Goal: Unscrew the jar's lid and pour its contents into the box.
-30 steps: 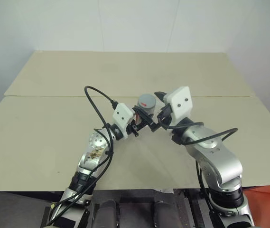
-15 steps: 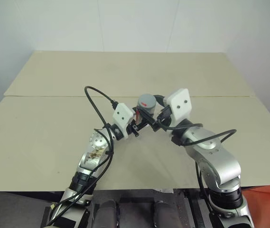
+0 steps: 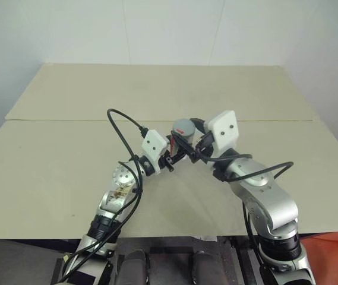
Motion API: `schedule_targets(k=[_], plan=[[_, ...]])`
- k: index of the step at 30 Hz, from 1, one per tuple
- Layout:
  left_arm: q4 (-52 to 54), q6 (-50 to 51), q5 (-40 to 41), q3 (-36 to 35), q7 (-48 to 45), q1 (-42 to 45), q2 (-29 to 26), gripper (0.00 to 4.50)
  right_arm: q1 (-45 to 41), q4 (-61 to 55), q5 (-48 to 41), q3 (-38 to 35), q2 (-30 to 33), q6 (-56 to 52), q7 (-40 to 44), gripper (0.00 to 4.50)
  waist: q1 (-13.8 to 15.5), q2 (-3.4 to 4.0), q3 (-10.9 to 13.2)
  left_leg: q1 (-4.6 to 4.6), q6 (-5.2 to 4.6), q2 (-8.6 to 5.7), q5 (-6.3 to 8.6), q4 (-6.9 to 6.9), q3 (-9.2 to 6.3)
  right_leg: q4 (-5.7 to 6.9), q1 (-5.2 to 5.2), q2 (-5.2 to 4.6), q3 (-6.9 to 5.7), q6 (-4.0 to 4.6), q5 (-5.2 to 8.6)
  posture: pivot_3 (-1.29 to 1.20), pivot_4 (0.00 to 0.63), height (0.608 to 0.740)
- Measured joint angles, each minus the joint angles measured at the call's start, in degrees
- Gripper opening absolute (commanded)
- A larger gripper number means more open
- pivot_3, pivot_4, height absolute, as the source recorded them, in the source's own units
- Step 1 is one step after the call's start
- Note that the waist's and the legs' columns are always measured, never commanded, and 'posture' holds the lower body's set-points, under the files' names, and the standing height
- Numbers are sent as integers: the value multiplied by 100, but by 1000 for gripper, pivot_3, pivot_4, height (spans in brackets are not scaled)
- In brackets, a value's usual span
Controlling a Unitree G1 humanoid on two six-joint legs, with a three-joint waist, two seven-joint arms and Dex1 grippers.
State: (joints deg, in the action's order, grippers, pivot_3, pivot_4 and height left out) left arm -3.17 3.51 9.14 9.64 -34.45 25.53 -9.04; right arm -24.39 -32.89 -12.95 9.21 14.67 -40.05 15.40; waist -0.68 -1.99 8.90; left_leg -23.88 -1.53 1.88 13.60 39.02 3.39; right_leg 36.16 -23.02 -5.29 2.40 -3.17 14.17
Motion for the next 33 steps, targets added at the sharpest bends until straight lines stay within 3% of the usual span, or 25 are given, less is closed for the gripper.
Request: schedule_targets(k=[12, 23, 33], plan=[[7, -100, 27, 2, -119, -73, -61, 2021, 5, 24, -126, -81, 170, 42, 334, 2805, 2, 0, 0, 0, 0, 0, 0, 0, 0, -1, 0, 0, 0, 0, 0, 0, 150, 740], [241, -117, 656, 1, -1204, -182, -511, 2021, -241, 663, -1211, -599, 1169, 657, 2465, 2805, -2, 0, 0, 0, -1, 2, 0, -2, 0, -4, 1, 1, 0, 0, 0, 0, 150, 740], [282, -107, 948, -41, -1578, -261, -547, 2021, -1361, 2698, -1430, -421, 1516, 1736, 4881, 2805, -9, 0, 0, 0, -1, 1, 1, -1, 3, -4, 0, 1, 1, 0, 0, 0, 150, 740]])
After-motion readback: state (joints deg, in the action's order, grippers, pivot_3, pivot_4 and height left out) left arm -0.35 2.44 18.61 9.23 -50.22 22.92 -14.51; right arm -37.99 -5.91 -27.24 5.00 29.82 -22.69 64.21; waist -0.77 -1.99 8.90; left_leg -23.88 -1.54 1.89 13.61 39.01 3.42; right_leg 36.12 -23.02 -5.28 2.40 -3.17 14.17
